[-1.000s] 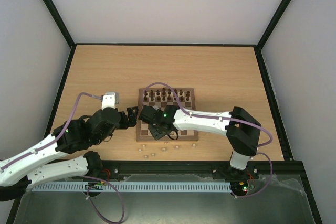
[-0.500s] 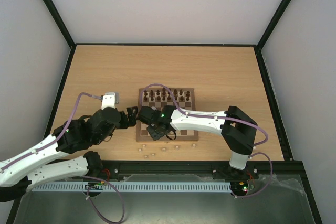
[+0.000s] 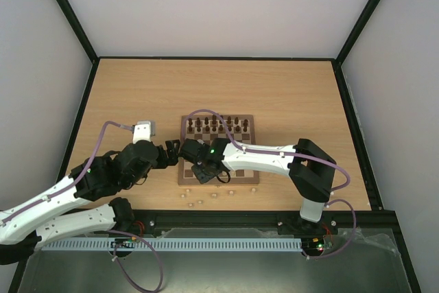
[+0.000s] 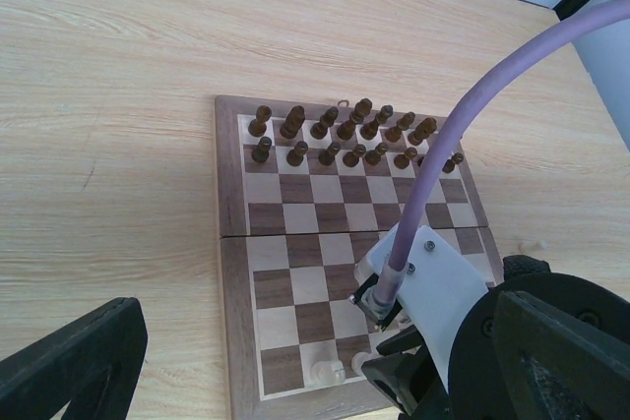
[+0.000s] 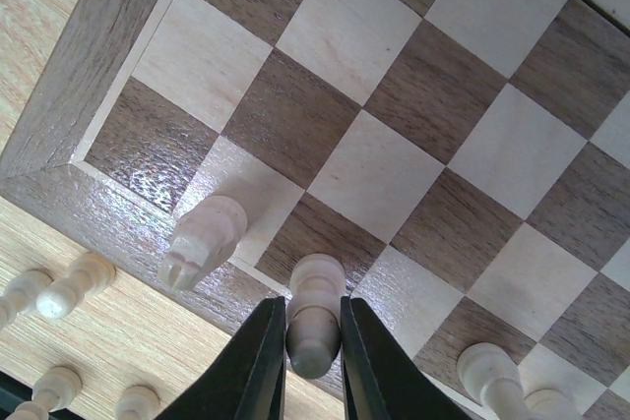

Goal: Set up the chess pieces on the board
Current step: Adjust the chess piece on the chessboard, then move the chess piece to the chessboard.

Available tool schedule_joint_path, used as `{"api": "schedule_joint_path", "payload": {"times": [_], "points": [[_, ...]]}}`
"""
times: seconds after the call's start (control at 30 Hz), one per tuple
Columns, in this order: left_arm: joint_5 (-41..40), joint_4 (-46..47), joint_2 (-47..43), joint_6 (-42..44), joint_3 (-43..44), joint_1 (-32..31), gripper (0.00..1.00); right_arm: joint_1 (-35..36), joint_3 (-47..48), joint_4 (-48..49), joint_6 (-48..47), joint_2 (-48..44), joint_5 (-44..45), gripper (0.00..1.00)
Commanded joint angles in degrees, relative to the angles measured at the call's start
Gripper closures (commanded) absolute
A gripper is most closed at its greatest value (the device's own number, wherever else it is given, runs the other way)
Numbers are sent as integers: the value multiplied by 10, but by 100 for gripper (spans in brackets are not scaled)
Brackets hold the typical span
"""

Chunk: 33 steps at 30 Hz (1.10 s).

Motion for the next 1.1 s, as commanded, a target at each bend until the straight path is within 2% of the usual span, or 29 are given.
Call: {"api": "schedule_joint_path", "payload": {"times": [0.0, 0.47, 0.53, 0.67, 0.77, 1.07], "points": [[-6, 10, -2, 5, -10, 5, 1, -2, 11, -9, -1, 10, 0, 84], [-4, 12, -3, 7, -11, 10, 1, -8, 11, 3, -4, 15, 11, 84], [-3, 12, -2, 8, -11, 10, 1, -9, 10, 2, -4, 14, 10, 80], [-1, 14, -1, 10, -10, 11, 1, -8, 6, -4, 1, -6, 12, 63], [0, 18, 1, 13, -10, 12, 1, -9, 5, -11, 2, -26, 23, 54], [6, 26, 7, 17, -10, 15, 1, -21, -12, -60, 17, -70, 67, 55]]}}
